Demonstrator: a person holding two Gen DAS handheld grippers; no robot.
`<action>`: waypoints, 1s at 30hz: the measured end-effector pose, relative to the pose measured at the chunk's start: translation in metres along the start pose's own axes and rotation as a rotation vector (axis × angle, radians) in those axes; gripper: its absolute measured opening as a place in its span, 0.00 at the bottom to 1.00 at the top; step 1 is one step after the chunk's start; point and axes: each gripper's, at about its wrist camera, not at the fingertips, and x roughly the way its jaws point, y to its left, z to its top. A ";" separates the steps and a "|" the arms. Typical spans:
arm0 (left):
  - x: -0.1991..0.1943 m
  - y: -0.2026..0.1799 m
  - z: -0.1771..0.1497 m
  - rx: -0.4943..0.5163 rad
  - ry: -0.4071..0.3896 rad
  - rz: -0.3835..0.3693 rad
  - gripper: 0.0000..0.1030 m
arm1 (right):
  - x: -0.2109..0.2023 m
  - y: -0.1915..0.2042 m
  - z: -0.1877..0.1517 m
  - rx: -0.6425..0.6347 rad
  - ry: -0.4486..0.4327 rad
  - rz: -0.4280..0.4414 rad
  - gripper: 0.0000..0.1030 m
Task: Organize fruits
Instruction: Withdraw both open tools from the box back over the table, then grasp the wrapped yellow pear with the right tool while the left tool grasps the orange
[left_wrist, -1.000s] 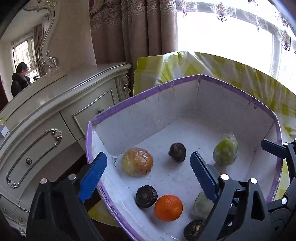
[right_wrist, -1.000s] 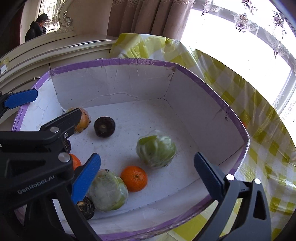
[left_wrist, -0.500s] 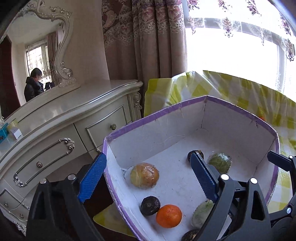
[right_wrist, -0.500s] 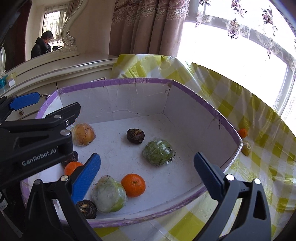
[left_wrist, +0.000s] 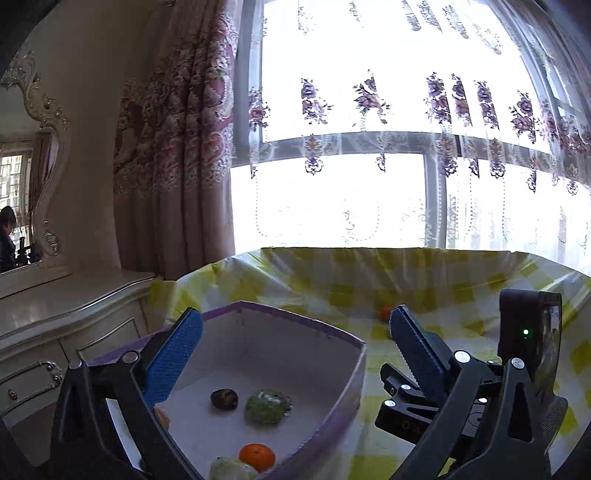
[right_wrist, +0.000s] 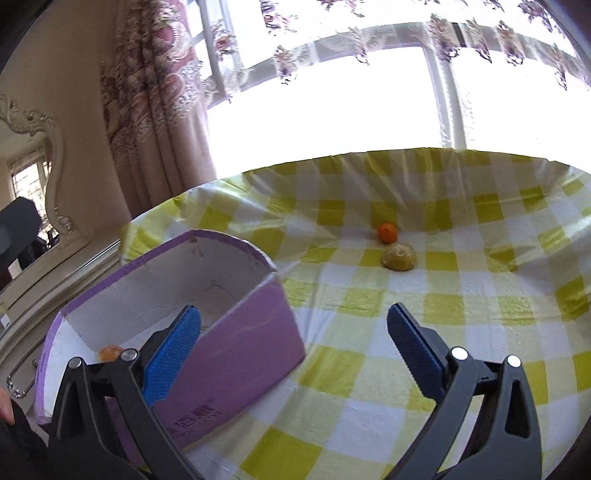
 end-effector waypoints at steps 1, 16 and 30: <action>0.003 -0.013 -0.002 0.015 0.002 -0.043 0.96 | 0.004 -0.015 0.000 0.027 0.008 -0.036 0.98; 0.138 -0.113 -0.098 0.177 0.482 -0.385 0.96 | 0.078 -0.153 0.009 0.122 0.206 -0.364 0.98; 0.186 -0.104 -0.122 0.021 0.679 -0.585 0.96 | 0.167 -0.133 0.035 -0.056 0.322 -0.219 0.98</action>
